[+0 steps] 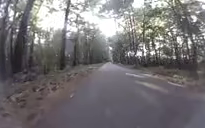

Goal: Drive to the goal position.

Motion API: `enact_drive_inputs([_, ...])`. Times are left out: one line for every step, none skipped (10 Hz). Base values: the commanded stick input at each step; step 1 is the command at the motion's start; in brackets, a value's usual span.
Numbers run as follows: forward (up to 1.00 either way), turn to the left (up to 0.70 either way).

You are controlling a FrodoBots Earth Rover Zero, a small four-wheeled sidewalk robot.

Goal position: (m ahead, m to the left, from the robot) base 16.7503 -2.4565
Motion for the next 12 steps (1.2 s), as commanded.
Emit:
enact_drive_inputs([0.7,-0.01])
enact_drive_inputs([0.7,-0.01])
enact_drive_inputs([0.7,-0.01])
enact_drive_inputs([0.7,-0.01])
enact_drive_inputs([0.7,-0.01])
enact_drive_inputs([0.7,-0.01])
enact_drive_inputs([0.7,-0.01])
enact_drive_inputs([0.7,-0.01])
enact_drive_inputs([0.7,-0.01])
enact_drive_inputs([0.7,-0.01])
enact_drive_inputs([0.7,-0.01])
enact_drive_inputs([0.7,-0.01])
